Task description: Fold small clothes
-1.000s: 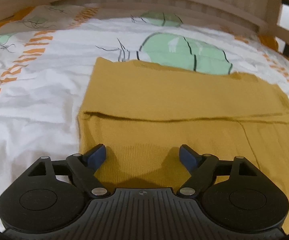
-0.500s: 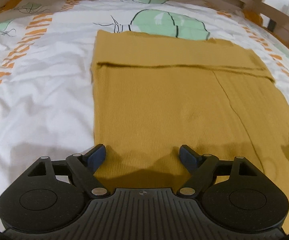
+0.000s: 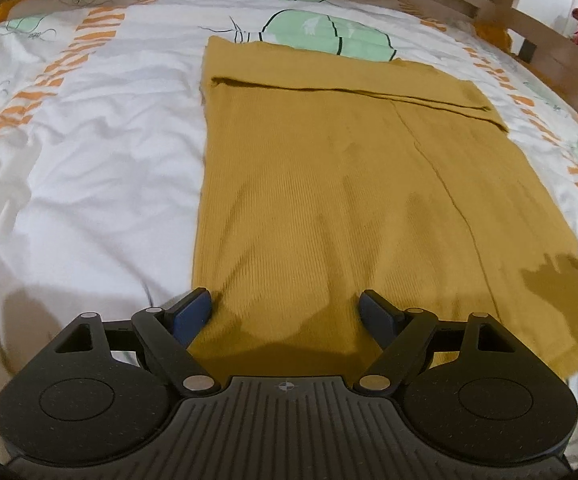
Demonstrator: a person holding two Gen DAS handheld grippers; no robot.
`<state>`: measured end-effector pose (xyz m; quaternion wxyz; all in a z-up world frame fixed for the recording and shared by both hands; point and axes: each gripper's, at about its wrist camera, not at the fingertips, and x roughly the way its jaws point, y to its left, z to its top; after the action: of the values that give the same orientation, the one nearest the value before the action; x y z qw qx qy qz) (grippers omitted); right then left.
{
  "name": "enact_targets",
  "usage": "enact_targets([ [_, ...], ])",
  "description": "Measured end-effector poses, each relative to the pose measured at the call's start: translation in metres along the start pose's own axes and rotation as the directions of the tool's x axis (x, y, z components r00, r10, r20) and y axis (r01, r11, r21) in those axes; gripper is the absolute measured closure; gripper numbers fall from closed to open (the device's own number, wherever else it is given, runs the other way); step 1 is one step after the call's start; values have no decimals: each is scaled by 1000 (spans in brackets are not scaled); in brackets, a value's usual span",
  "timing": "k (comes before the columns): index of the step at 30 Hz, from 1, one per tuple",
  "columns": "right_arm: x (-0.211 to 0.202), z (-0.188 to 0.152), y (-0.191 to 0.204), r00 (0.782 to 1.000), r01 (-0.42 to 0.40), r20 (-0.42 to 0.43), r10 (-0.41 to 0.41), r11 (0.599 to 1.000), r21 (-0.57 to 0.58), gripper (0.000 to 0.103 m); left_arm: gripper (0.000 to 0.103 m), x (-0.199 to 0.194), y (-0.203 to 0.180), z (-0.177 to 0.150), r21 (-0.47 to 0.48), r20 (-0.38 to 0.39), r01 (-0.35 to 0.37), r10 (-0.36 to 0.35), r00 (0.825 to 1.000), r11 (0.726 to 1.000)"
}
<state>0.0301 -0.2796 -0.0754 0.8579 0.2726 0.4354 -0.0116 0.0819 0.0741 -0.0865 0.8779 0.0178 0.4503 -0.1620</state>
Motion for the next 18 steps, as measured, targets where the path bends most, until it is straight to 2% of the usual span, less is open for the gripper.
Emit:
enact_targets([
  [12,-11,-22,-9,990,-81,-115,82,997,10,1,23,-23,16,-17,-78,-22,94,-96,995,992],
  [16,-13,-24,-10,988,-89,-127,88,996,-1,0,23,-33,29,-22,-158,-8,46,-48,999,986],
  [18,-12,-24,-9,988,-86,-127,84,996,-8,0,23,-35,40,-26,-223,-14,33,-37,999,974],
])
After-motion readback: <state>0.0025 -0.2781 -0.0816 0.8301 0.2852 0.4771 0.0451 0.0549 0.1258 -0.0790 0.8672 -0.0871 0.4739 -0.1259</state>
